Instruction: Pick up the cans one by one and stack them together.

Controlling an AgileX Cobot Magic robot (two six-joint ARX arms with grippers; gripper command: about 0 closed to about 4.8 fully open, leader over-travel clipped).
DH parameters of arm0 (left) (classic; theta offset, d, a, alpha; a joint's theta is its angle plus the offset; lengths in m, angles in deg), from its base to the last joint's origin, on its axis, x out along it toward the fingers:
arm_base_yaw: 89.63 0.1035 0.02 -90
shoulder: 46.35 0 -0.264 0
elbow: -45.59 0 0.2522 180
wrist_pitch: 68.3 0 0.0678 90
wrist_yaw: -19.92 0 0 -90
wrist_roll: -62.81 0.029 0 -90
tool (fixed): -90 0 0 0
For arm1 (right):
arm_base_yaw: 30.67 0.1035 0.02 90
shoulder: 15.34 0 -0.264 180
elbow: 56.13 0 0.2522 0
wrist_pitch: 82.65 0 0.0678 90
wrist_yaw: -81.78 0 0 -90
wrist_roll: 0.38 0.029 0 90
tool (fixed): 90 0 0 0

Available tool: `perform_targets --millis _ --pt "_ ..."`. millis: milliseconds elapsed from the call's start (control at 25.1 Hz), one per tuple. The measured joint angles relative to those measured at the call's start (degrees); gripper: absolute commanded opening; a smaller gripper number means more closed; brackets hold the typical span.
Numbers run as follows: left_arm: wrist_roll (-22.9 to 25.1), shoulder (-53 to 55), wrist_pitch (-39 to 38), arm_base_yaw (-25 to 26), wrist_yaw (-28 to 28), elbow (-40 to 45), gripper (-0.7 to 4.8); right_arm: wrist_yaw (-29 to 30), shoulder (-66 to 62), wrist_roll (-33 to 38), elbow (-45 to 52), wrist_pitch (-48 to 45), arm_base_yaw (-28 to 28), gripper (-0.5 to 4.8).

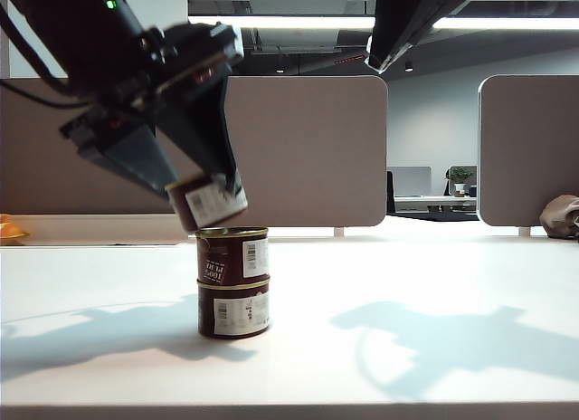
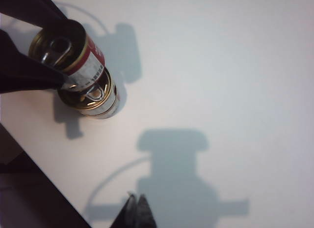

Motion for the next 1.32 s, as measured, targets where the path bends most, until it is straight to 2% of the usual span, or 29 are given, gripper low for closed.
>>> perform_targets --millis 638,956,1315 --pt "-0.1 0.5 2.4 -1.5 3.6 0.0 1.48 0.0 0.0 0.0 0.0 -0.3 -0.3 -0.06" --pt "-0.2 0.7 3.1 -1.4 3.7 0.0 1.48 0.1 0.0 -0.2 0.0 -0.4 -2.7 -0.05" --pt "-0.2 1.8 3.6 -1.4 4.0 0.0 1.52 0.3 0.1 -0.3 0.0 -0.5 -2.8 -0.05"
